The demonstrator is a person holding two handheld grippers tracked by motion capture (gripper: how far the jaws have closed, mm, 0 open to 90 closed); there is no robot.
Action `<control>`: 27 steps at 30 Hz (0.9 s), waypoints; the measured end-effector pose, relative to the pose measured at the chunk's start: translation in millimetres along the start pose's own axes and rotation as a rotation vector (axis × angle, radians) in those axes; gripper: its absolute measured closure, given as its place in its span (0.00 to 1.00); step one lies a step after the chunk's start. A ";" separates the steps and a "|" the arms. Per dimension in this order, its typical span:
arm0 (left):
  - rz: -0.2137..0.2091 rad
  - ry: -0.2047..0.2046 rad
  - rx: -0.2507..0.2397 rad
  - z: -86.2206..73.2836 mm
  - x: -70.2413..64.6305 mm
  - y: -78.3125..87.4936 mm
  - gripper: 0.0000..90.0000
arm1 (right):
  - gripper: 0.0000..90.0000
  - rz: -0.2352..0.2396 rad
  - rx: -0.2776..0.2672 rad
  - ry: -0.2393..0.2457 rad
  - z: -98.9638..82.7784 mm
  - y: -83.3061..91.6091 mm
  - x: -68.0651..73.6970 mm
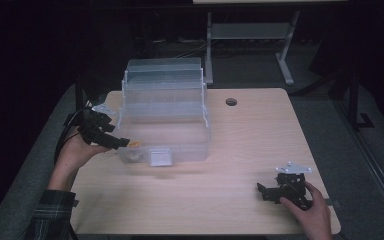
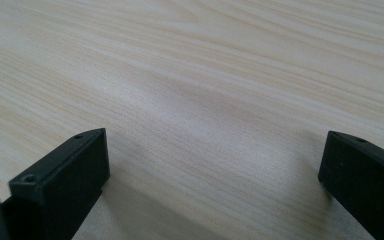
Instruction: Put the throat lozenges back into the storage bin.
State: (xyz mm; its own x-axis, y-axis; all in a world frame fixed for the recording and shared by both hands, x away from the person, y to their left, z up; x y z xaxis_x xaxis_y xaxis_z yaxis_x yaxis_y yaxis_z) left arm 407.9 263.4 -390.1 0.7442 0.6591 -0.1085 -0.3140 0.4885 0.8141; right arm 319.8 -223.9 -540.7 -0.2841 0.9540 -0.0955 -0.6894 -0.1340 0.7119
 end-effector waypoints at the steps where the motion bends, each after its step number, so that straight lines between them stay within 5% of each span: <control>1: 0.002 -0.001 -0.005 -1.2 -1.4 1.0 0.21 | 0.00 0.000 0.000 0.000 0.0 0.0 0.0; 16: 0.000 -0.022 -0.038 -24.4 -30.4 2.0 0.20 | 0.00 0.001 0.000 0.002 -0.1 0.1 0.0; 27: -0.020 -0.028 -0.070 -52.6 -55.1 -12.1 0.20 | 0.00 0.000 0.000 0.002 0.0 0.0 -0.1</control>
State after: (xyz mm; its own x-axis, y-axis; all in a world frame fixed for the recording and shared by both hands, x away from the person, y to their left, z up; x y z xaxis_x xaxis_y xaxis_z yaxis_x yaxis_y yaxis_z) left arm 339.7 251.2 -424.0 0.7667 0.6330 -0.1071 -0.3391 0.5410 0.7696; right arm 319.8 -224.0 -540.7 -0.2849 0.9537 -0.0968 -0.6896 -0.1337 0.7117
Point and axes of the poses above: each handheld gripper's, and its own axes: y roughly backward along the jaws, z roughly out of its top, x roughly to its left, the point moved 8 cm from there along -y, roughly forward along the jaws, and after that the axes turned 10 degrees about -z, right-handed, at the moved point
